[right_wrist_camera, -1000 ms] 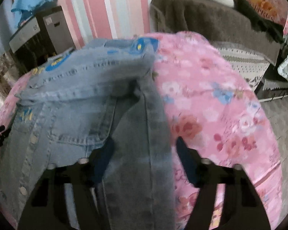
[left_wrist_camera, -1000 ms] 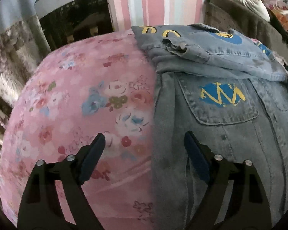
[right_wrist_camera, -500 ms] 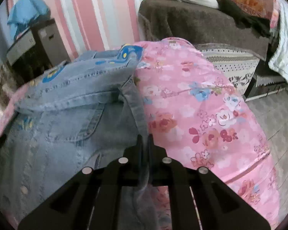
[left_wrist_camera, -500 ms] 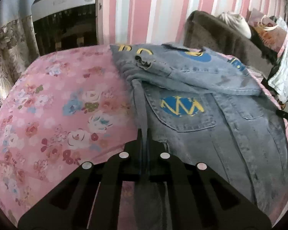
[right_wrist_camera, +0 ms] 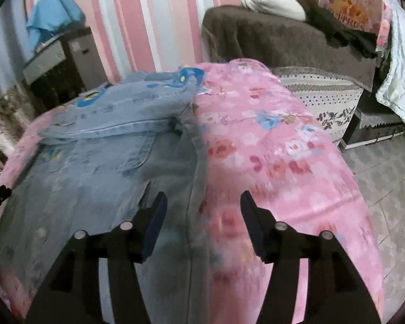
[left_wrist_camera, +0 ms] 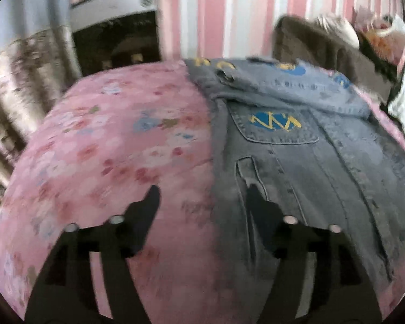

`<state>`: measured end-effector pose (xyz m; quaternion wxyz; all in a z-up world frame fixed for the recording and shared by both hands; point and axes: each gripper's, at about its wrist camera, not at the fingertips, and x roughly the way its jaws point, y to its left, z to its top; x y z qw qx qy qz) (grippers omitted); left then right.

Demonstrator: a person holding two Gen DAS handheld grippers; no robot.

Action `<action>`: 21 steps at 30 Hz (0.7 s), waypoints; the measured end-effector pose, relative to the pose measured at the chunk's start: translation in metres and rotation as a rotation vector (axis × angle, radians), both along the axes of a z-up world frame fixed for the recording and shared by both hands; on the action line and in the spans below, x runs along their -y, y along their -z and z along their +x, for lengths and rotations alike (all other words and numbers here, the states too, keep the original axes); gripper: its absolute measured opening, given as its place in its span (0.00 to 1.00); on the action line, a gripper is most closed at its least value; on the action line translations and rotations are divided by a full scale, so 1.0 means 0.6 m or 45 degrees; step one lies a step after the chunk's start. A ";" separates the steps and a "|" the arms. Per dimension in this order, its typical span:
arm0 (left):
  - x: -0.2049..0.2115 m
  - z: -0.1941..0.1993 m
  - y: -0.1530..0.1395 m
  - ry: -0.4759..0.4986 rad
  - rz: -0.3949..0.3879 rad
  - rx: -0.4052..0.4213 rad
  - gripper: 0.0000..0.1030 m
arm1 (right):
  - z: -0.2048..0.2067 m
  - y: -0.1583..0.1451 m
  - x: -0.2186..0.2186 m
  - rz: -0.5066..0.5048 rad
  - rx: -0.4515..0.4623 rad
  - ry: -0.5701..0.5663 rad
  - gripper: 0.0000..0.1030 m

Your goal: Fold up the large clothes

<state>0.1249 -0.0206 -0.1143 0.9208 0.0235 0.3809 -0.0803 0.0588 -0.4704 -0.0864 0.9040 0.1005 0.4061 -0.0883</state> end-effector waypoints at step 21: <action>0.019 -0.180 0.046 -0.159 0.003 -0.042 0.79 | -0.158 0.060 -0.072 -0.049 -0.012 0.010 0.55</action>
